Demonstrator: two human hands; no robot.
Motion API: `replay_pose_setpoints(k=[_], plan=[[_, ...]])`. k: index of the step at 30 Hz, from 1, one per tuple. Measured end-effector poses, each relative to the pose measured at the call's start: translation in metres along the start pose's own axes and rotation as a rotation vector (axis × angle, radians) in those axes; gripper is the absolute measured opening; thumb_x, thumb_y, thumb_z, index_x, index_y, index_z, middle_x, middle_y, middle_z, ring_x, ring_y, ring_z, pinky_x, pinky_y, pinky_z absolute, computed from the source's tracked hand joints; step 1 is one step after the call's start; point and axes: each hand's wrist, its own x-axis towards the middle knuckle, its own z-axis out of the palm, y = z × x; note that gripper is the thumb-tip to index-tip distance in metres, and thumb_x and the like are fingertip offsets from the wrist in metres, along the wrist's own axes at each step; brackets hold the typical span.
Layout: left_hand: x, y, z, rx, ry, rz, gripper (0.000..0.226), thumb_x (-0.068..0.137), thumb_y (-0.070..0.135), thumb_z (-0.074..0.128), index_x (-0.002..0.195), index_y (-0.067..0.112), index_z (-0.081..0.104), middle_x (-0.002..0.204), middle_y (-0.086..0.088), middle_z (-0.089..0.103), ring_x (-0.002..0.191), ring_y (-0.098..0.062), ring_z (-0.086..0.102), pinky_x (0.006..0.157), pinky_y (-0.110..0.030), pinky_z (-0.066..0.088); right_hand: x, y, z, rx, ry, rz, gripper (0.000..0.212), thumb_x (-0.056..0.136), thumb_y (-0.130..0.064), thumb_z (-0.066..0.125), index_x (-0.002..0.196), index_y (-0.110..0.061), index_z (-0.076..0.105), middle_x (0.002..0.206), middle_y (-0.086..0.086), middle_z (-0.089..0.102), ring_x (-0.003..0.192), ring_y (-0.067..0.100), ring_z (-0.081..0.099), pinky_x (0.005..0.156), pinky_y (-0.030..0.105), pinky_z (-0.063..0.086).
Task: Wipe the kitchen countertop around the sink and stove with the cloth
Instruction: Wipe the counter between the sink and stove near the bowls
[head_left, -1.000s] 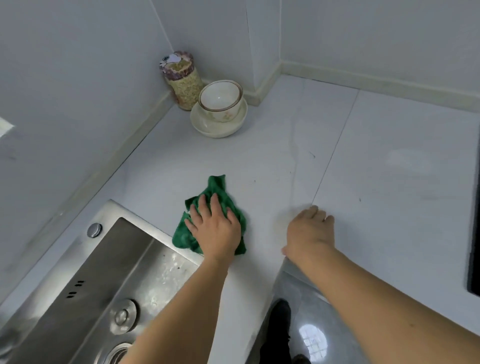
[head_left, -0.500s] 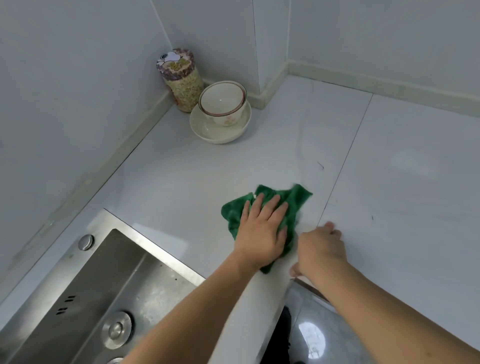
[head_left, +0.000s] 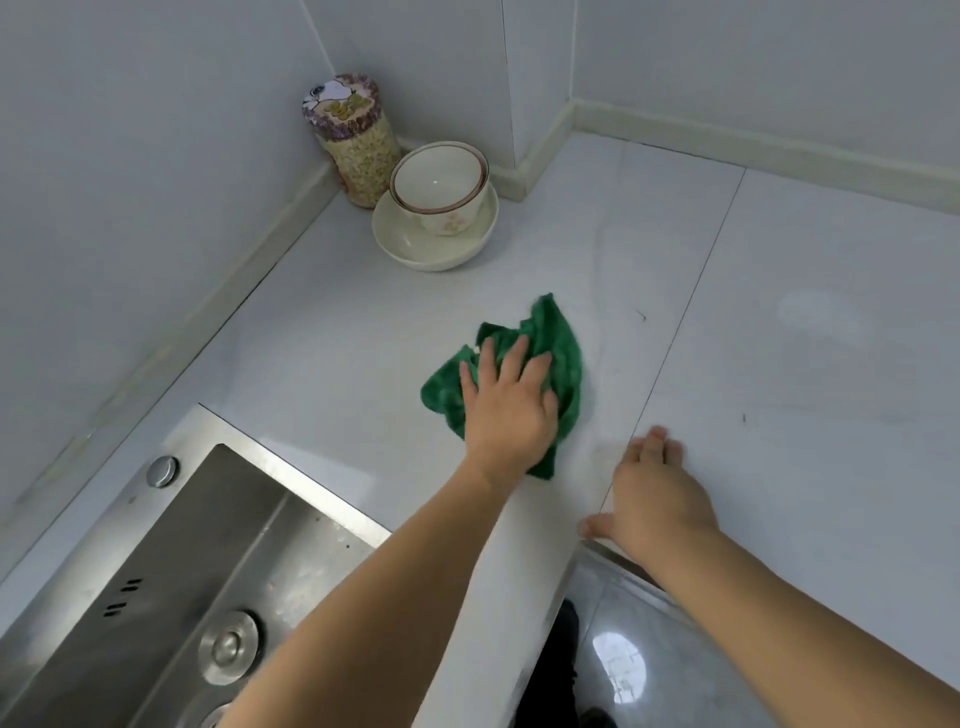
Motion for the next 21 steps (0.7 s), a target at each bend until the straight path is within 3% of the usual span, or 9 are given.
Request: replay_pose_setpoints(k=[2, 3, 8, 10, 13, 17, 20, 21], plan=[[-0.027, -0.013, -0.003, 0.022, -0.037, 0.144, 0.052, 0.092, 0.042, 0.028, 0.139, 0.029, 0.048, 0.155, 0.001, 0.035, 0.147, -0.035, 0.016, 0.119, -0.058, 0.008, -0.006, 0.004, 0.002, -0.002, 0.036, -0.024, 0.121, 0.077, -0.065, 0.061, 0.149, 0.006, -0.006, 0.157, 0.023, -0.011, 0.146, 0.037, -0.004, 0.117, 0.04, 0.017], [-0.027, -0.031, -0.01, 0.025, -0.037, 0.128, 0.052, 0.092, 0.043, 0.027, 0.139, 0.03, 0.047, 0.156, 0.002, 0.034, 0.148, -0.034, 0.016, 0.119, -0.057, 0.009, -0.006, 0.005, 0.002, -0.002, 0.034, -0.03, 0.12, 0.078, -0.065, 0.059, 0.149, 0.005, -0.007, 0.157, 0.022, -0.012, 0.146, 0.037, -0.006, 0.118, 0.04, 0.016], [-0.037, -0.145, -0.044, -0.042, 0.073, -0.394, 0.058, 0.093, 0.05, 0.023, 0.14, 0.026, 0.045, 0.156, -0.004, 0.033, 0.146, -0.033, 0.018, 0.118, -0.055, 0.014, -0.007, 0.0, -0.003, -0.03, -0.009, -0.02, 0.121, 0.078, -0.063, 0.062, 0.148, 0.006, -0.008, 0.156, 0.024, -0.014, 0.146, 0.039, -0.005, 0.116, 0.042, 0.021], [-0.061, -0.136, -0.041, -0.046, 0.141, -0.505, 0.059, 0.09, 0.052, 0.029, 0.138, 0.023, 0.048, 0.155, -0.005, 0.035, 0.145, -0.035, 0.019, 0.117, -0.056, 0.015, -0.008, 0.0, -0.004, -0.051, 0.0, -0.028, 0.12, 0.078, -0.063, 0.062, 0.148, 0.007, -0.007, 0.156, 0.026, -0.012, 0.146, 0.041, -0.003, 0.116, 0.043, 0.02], [-0.091, -0.065, -0.02, -0.048, 0.147, -0.57, 0.06, 0.083, 0.052, 0.041, 0.133, 0.021, 0.053, 0.153, -0.006, 0.039, 0.144, -0.037, 0.021, 0.117, -0.056, 0.011, -0.009, 0.0, -0.002, -0.045, 0.005, -0.028, 0.121, 0.078, -0.063, 0.062, 0.148, 0.007, -0.007, 0.156, 0.026, -0.012, 0.145, 0.041, -0.003, 0.116, 0.042, 0.019], [-0.089, -0.003, 0.0, -0.053, 0.056, -0.227, 0.057, 0.083, 0.045, 0.038, 0.132, 0.022, 0.053, 0.151, -0.007, 0.041, 0.145, -0.038, 0.02, 0.118, -0.059, 0.009, -0.009, 0.001, -0.002, -0.036, 0.006, -0.029, 0.122, 0.077, -0.063, 0.063, 0.148, 0.006, -0.007, 0.157, 0.024, -0.012, 0.146, 0.04, -0.003, 0.116, 0.043, 0.02], [-0.049, -0.047, -0.015, -0.034, -0.083, 0.089, 0.063, 0.084, 0.046, 0.026, 0.137, 0.025, 0.052, 0.152, -0.002, 0.04, 0.145, -0.035, 0.02, 0.119, -0.053, 0.011, -0.011, 0.001, -0.002, -0.058, 0.023, -0.035, 0.121, 0.077, -0.064, 0.062, 0.148, 0.006, -0.007, 0.157, 0.024, -0.011, 0.146, 0.039, -0.002, 0.116, 0.043, 0.021], [-0.038, -0.068, -0.02, -0.036, -0.074, 0.097, 0.064, 0.083, 0.046, 0.026, 0.136, 0.023, 0.054, 0.15, -0.003, 0.043, 0.144, -0.036, 0.024, 0.119, -0.05, 0.014, -0.011, 0.001, -0.001, -0.058, 0.031, -0.035, 0.121, 0.077, -0.065, 0.061, 0.148, 0.006, -0.007, 0.157, 0.024, -0.011, 0.146, 0.039, -0.002, 0.116, 0.042, 0.02]])
